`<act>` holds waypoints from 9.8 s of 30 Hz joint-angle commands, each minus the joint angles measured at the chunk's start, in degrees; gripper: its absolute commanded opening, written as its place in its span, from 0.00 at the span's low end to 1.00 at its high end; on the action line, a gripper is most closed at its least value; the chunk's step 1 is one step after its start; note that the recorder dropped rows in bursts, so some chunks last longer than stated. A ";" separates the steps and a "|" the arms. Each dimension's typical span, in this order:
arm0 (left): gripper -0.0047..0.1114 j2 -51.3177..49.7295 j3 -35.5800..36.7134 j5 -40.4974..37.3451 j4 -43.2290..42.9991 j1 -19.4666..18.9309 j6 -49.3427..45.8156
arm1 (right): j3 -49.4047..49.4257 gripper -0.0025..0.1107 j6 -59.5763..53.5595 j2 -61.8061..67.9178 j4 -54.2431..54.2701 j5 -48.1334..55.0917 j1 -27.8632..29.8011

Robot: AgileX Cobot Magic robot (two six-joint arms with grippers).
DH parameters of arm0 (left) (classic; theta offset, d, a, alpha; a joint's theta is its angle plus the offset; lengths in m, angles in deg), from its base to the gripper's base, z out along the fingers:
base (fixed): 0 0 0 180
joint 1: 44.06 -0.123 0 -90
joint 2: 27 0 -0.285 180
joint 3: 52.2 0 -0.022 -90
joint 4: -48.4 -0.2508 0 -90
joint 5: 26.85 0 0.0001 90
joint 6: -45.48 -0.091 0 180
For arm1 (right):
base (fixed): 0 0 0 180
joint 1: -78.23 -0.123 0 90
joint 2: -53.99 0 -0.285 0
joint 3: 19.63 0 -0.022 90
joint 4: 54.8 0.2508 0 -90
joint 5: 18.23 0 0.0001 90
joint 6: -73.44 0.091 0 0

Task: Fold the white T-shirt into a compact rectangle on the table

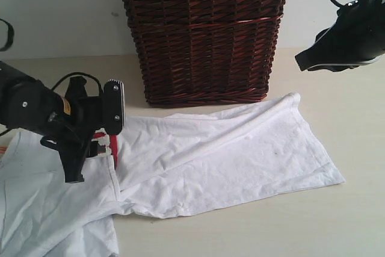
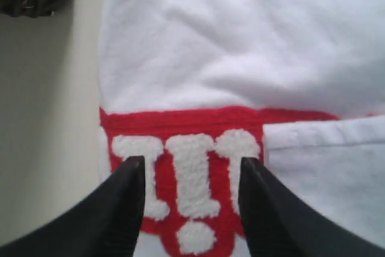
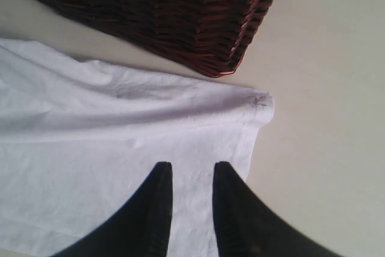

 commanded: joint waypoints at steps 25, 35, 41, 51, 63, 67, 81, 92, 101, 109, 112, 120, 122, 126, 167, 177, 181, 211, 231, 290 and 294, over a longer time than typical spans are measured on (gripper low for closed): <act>0.51 14.05 2.26 -47.71 16.68 12.54 21.52 | -0.37 0.25 -1.21 -0.49 3.71 0.49 0.04; 0.60 14.05 16.94 -27.03 5.09 22.26 39.29 | -0.37 0.25 -2.73 -0.49 6.41 0.86 0.04; 0.60 15.41 9.56 -33.98 -14.85 21.65 60.54 | -0.37 0.25 -4.70 -0.49 7.33 1.73 0.04; 0.60 12.95 -2.45 -31.93 0.09 1.80 54.08 | -0.37 0.25 -6.45 3.83 6.03 3.49 0.04; 0.60 3.17 -2.19 -36.95 27.41 -9.65 21.50 | -0.50 0.25 -7.63 9.06 6.52 4.23 0.04; 0.60 0.57 -2.19 -30.36 22.48 -8.60 23.63 | -0.50 0.25 -7.63 9.06 6.34 4.23 0.04; 0.60 -2.88 -3.53 -32.09 21.39 -8.60 16.60 | -0.50 0.25 -8.00 9.06 6.45 3.54 0.04; 0.13 -4.22 -6.34 -32.54 19.73 -8.60 16.51 | -0.50 0.25 -8.00 9.06 6.45 4.69 0.04; 0.08 2.35 -8.49 -36.26 19.63 -8.60 16.87 | -0.50 0.25 -8.00 9.06 7.48 5.15 0.04; 0.04 6.01 -8.54 -38.63 20.68 -8.60 15.27 | -0.50 0.25 -9.19 9.06 8.57 5.46 0.04; 0.04 7.54 -8.54 -41.82 21.59 -8.60 15.27 | -0.50 0.25 -13.27 9.06 11.39 8.61 -0.19; 0.56 5.42 -4.02 -30.66 21.21 -8.60 12.41 | -0.50 0.35 -18.35 7.06 5.98 11.63 -8.06; 0.59 4.02 -3.01 -27.03 21.57 -8.60 12.20 | -0.50 0.35 -18.35 7.20 4.29 11.71 -9.57; 0.44 0.32 -2.89 -26.51 22.96 -8.60 8.99 | -0.50 0.35 -20.13 8.33 3.26 12.26 -11.22; 0.04 26.94 -15.54 -55.20 31.66 -8.60 4.57 | 13.56 0.53 -44.97 11.50 12.55 -3.79 -14.53; 0.04 28.20 -15.54 -55.33 32.12 -8.60 4.95 | 18.18 0.04 -25.26 13.46 -4.59 -23.61 -18.64; 0.04 29.94 -19.24 -56.38 28.89 -8.60 6.57 | 18.25 0.02 -22.02 14.07 -10.66 -21.85 -18.64; 0.04 32.97 -60.66 -30.90 0.12 0.91 0.80 | -31.81 0.02 5.92 -10.23 -52.47 5.73 -18.64; 0.04 33.00 -52.98 -31.95 -28.93 2.74 28.60 | -41.63 0.02 -2.01 -7.56 -35.35 15.62 -18.64; 0.04 30.72 -51.31 -37.05 -12.55 2.74 31.72 | -16.16 0.45 -41.69 34.11 58.13 -53.60 -55.08; 0.04 30.72 -51.31 -37.05 -12.06 2.74 31.72 | -16.50 0.15 -62.25 34.11 73.73 -62.87 -55.08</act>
